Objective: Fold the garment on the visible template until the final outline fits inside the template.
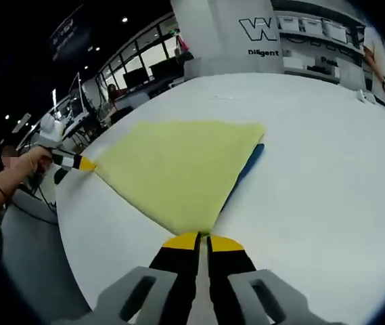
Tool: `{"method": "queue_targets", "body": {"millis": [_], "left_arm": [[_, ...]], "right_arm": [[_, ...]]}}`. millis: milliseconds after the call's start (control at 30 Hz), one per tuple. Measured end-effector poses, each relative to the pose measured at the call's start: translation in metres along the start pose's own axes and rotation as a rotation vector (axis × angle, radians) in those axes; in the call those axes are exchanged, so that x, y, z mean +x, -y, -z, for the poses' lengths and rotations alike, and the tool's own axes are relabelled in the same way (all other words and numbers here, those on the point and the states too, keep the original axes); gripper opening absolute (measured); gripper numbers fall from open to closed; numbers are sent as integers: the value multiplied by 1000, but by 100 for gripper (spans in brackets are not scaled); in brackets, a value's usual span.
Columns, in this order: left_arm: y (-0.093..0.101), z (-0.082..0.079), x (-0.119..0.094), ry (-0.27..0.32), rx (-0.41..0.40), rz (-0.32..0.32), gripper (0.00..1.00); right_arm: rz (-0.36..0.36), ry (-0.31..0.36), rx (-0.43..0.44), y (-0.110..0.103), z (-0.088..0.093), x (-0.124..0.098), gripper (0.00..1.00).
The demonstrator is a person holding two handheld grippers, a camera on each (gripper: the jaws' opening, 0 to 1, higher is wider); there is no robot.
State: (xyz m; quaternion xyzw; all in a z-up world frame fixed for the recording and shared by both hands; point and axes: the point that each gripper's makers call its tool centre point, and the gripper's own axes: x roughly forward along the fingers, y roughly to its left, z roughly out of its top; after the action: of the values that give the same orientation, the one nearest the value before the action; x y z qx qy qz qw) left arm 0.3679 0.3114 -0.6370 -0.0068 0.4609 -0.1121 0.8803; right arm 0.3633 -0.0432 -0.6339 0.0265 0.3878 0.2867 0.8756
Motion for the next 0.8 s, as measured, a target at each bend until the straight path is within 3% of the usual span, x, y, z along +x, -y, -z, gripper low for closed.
{"method": "queue_targets", "body": {"millis": [167,533,800], "left_arm": [[1,0,0,-1,3,2,0],[2,1,-1,-4,4,5,0],[1,1,0,-6,3,5,0]], "right_arm": [[8,-1,9,3,2,2,1],[-44,45,46,-1,-2,7,1],[-59,51,-6,-4,-4,10,0]]}}
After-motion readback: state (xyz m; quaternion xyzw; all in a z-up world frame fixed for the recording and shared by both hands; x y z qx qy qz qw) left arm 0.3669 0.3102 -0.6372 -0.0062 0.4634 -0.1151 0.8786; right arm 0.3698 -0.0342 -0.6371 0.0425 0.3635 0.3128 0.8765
